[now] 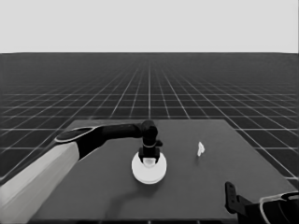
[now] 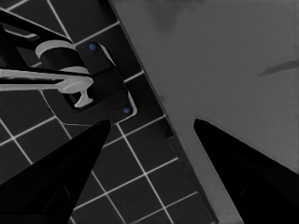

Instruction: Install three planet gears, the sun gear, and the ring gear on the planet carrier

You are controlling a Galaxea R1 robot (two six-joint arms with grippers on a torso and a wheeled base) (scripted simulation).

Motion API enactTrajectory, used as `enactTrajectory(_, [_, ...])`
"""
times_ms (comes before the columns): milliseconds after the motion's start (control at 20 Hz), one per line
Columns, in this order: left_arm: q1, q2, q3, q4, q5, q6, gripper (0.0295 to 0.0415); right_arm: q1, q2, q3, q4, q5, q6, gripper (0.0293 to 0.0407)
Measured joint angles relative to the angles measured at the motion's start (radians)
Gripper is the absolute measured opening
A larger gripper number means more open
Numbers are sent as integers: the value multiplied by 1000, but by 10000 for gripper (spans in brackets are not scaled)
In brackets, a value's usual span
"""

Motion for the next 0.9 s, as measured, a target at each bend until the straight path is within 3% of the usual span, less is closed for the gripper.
enactTrajectory(900, [14, -2, -2, 0, 1, 156, 348, 0, 0, 0, 0, 0, 0, 385])
